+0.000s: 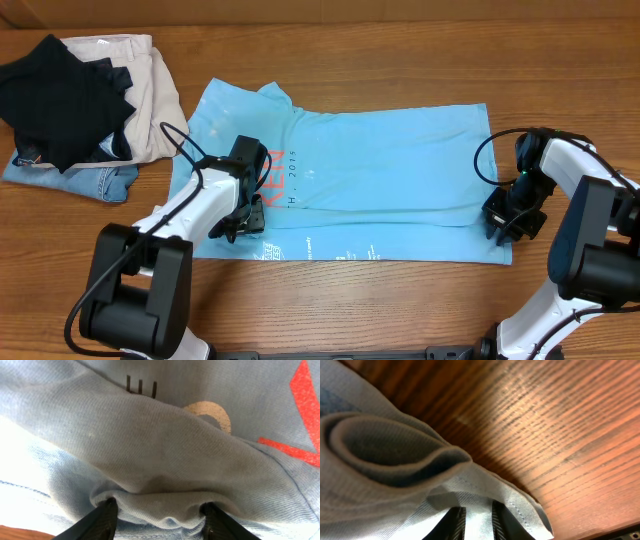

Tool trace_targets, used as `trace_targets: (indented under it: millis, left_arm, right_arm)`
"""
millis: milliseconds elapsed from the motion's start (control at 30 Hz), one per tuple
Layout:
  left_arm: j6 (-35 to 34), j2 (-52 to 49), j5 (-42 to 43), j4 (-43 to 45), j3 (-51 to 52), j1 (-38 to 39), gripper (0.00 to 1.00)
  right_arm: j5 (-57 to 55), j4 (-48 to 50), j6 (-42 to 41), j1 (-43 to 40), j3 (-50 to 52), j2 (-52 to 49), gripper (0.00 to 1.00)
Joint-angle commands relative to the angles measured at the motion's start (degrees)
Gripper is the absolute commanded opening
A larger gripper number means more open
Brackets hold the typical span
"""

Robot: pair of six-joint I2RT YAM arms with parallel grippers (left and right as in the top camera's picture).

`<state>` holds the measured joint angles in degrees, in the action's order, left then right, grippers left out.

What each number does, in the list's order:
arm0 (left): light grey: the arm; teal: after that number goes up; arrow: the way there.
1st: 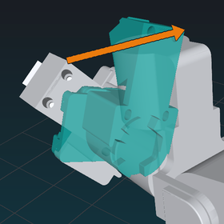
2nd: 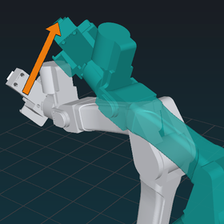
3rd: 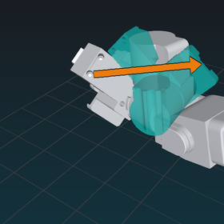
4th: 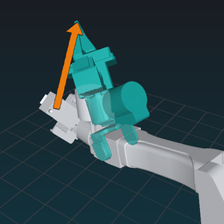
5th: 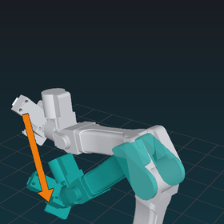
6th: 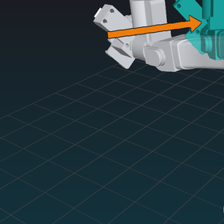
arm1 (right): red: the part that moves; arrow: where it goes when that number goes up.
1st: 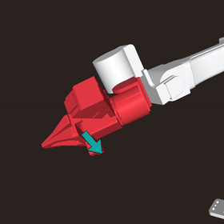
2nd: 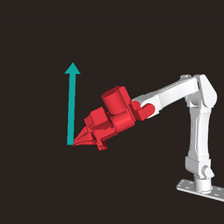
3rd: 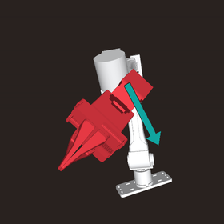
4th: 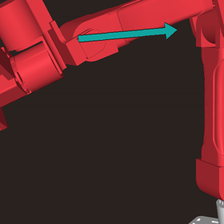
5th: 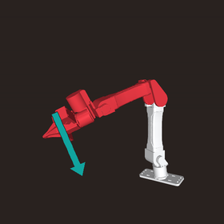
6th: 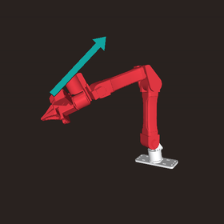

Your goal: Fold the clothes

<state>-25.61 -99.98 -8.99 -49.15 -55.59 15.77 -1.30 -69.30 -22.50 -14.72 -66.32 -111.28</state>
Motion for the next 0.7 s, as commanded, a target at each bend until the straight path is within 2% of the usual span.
trace_targets:
  millis: [0,167,233,300,367,500,567,667]
  left_arm:
    - [-0.5,2.0,1.1,-0.4,2.6,0.4,0.57]
    - [1.8,10.2,1.1,-0.1,-1.0,0.4,0.61]
    - [4.1,13.2,1.1,0.7,-3.0,0.4,0.69]
    - [7.4,15.3,1.1,1.5,-5.4,0.0,0.8]
    - [10.7,15.7,1.1,1.9,-8.6,-0.9,0.86]
    - [16.3,13.0,2.6,2.1,-17.5,-6.0,0.87]
    - [19.5,8.9,8.9,1.9,-24.0,-10.7,0.87]
    - [19.9,2.5,12.5,1.2,-31.1,-15.2,0.85]
  right_arm:
    - [-6.1,1.2,-1.4,-0.7,2.5,2.6,0.22]
    - [-6.2,1.3,-1.3,-0.7,0.9,13.6,0.25]
    - [-6.2,2.0,-1.1,-0.7,-0.1,17.4,0.27]
    - [-6.0,3.4,-0.3,-0.7,-0.8,20.9,0.3]
    - [-5.9,4.8,0.2,-0.7,-1.1,23.5,0.33]
    - [-4.8,5.9,3.7,-0.7,-1.1,26.4,0.34]
    - [-3.7,5.6,5.0,-0.7,-1.1,26.4,0.34]
    - [-2.9,5.5,5.0,-0.7,-1.1,26.4,0.34]
